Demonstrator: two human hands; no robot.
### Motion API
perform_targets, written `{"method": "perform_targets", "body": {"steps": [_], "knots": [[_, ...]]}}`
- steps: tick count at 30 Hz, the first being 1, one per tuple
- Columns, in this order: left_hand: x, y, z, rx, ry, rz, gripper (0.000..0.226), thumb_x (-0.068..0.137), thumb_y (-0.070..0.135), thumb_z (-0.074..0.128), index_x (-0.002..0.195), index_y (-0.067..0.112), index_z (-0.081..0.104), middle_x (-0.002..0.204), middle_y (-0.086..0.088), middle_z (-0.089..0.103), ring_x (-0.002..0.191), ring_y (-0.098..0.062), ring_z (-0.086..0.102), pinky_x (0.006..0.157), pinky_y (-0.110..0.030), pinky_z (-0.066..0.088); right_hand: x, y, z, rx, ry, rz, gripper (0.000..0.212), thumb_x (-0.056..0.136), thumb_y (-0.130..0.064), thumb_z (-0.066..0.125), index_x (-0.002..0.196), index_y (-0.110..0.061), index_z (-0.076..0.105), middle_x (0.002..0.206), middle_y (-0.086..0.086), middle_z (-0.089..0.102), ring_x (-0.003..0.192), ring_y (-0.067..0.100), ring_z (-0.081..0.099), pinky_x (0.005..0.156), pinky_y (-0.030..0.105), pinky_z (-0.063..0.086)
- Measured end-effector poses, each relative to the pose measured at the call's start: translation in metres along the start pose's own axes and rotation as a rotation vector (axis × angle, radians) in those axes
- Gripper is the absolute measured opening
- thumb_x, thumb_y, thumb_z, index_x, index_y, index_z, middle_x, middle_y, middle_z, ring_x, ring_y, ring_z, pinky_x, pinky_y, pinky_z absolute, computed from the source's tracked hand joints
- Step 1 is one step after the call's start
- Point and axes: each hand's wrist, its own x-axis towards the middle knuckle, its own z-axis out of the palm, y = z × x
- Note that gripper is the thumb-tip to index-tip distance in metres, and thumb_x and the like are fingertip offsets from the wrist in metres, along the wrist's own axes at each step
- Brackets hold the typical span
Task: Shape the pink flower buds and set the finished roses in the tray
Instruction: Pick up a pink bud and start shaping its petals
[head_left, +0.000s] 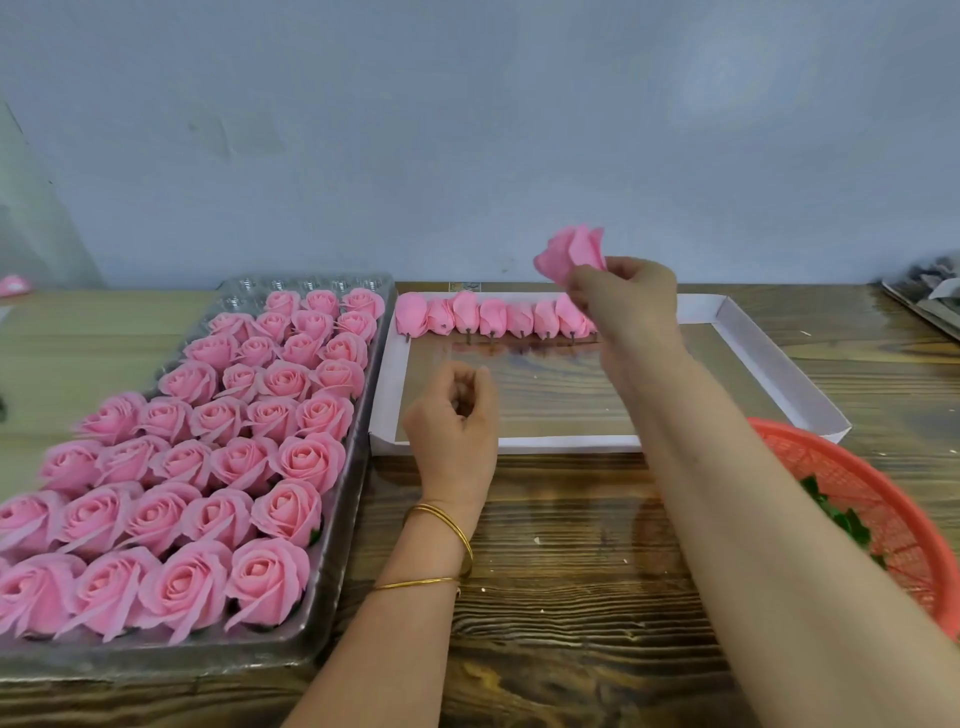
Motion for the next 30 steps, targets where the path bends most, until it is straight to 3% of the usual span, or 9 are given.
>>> {"method": "perform_targets", "body": {"steps": [2,5,8,13,18,21,25,30], "knots": [[0.000,0.002,0.000,-0.028,-0.005,-0.024,0.020,0.092,0.013,0.059,0.072,0.010,0.059,0.059,-0.009,0.059,0.058,-0.029,0.057,0.059,-0.046,0.051,-0.017,0.002,0.007,0.056,-0.032,0.011,0.038,0.080,-0.005,0.065,0.048,-0.019,0.050,0.050,-0.004,0.038,0.051,0.013,0.035,0.050,0.019,0.028],[0.000,0.006,-0.002,-0.079,-0.022,-0.060,0.021,0.092,0.014,0.059,0.076,0.027,0.057,0.065,-0.001,0.064,0.063,-0.021,0.063,0.063,-0.041,0.055,-0.037,0.015,0.013,0.185,-0.119,0.069,0.018,0.079,0.002,0.064,0.064,-0.007,0.059,0.063,0.006,0.046,0.066,0.019,0.044,0.065,0.032,0.037],[0.001,0.007,-0.004,-0.164,-0.105,-0.095,0.002,0.090,0.025,0.059,0.089,0.024,0.061,0.082,0.002,0.067,0.081,-0.020,0.067,0.076,-0.042,0.057,-0.053,0.032,0.014,0.333,-0.252,0.123,0.009,0.083,0.005,0.066,0.076,-0.001,0.066,0.072,0.010,0.054,0.072,0.020,0.055,0.076,0.029,0.052],[0.007,0.011,-0.007,-0.354,-0.252,-0.211,0.039,0.082,0.048,0.060,0.107,0.019,0.064,0.108,-0.004,0.068,0.108,-0.022,0.063,0.095,-0.048,0.051,-0.068,0.050,0.015,0.529,-0.421,0.157,0.013,0.087,0.005,0.063,0.088,-0.003,0.073,0.092,0.021,0.060,0.087,0.026,0.060,0.081,0.028,0.055],[0.011,0.014,-0.008,-0.389,-0.356,-0.288,0.057,0.067,0.049,0.071,0.106,0.009,0.065,0.097,-0.007,0.069,0.097,-0.020,0.067,0.084,-0.035,0.055,-0.078,0.060,0.014,0.584,-0.574,0.161,0.020,0.086,-0.002,0.064,0.104,0.002,0.070,0.097,0.016,0.071,0.095,0.024,0.067,0.088,0.030,0.057],[0.011,0.014,-0.008,-0.427,-0.416,-0.346,0.045,0.064,0.036,0.078,0.100,0.011,0.065,0.087,-0.001,0.070,0.089,-0.019,0.069,0.077,-0.032,0.057,-0.079,0.061,0.012,0.602,-0.629,0.179,0.029,0.083,0.000,0.063,0.111,0.006,0.065,0.100,0.014,0.072,0.096,0.022,0.070,0.083,0.028,0.056],[0.013,0.009,-0.010,-0.451,-0.496,-0.378,0.036,0.069,0.019,0.079,0.101,0.009,0.067,0.084,0.001,0.072,0.086,-0.016,0.070,0.072,-0.023,0.055,-0.079,0.063,0.006,0.607,-0.676,0.213,0.041,0.086,0.022,0.048,0.125,0.012,0.051,0.107,0.020,0.068,0.102,0.025,0.068,0.088,0.031,0.056],[0.014,0.008,-0.010,-0.420,-0.542,-0.354,0.024,0.059,0.025,0.083,0.081,0.026,0.074,0.075,0.004,0.071,0.081,-0.014,0.070,0.070,-0.028,0.055,-0.082,0.064,0.000,0.492,-0.680,0.176,0.044,0.084,0.023,0.051,0.121,-0.001,0.054,0.109,0.015,0.071,0.106,0.025,0.068,0.090,0.034,0.056]]}}
